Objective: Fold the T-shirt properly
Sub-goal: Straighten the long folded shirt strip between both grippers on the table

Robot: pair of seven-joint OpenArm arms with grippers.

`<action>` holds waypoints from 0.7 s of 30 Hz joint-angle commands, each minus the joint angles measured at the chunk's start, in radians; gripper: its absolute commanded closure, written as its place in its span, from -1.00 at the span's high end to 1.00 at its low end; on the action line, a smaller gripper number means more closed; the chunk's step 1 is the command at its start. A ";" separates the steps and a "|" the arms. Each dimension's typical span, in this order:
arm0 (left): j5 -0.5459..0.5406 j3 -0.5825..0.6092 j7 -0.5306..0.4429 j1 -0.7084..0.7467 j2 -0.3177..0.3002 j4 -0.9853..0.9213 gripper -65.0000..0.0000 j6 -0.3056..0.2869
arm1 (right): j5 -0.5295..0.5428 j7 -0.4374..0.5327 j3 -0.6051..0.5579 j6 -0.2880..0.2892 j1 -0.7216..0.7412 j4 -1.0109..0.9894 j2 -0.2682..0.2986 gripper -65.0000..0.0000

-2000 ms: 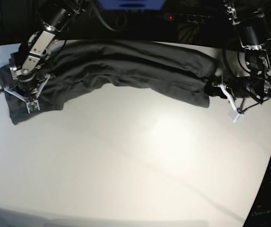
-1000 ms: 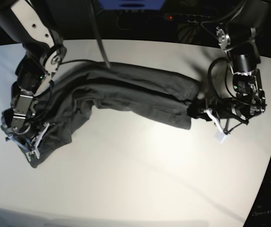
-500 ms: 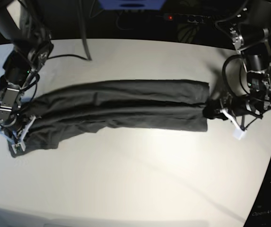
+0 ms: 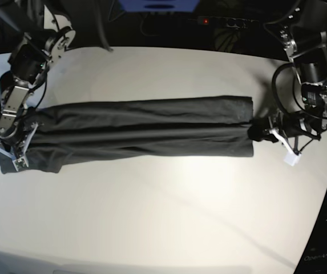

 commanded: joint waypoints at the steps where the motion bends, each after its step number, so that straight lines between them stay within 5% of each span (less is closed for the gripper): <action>1: 0.094 0.005 0.050 0.007 -0.002 -0.003 -0.89 0.024 | -0.003 0.017 -0.003 -0.012 0.022 0.029 0.007 -0.98; 11: 0.094 0.006 0.050 0.006 0.033 -0.002 -0.89 0.024 | -0.007 0.054 -0.009 -0.012 -0.008 0.281 -0.119 -0.98; 21: 0.094 0.006 0.050 0.004 0.031 -0.002 -0.89 0.024 | -0.007 0.053 -0.009 -0.012 -0.128 0.454 -0.128 -0.98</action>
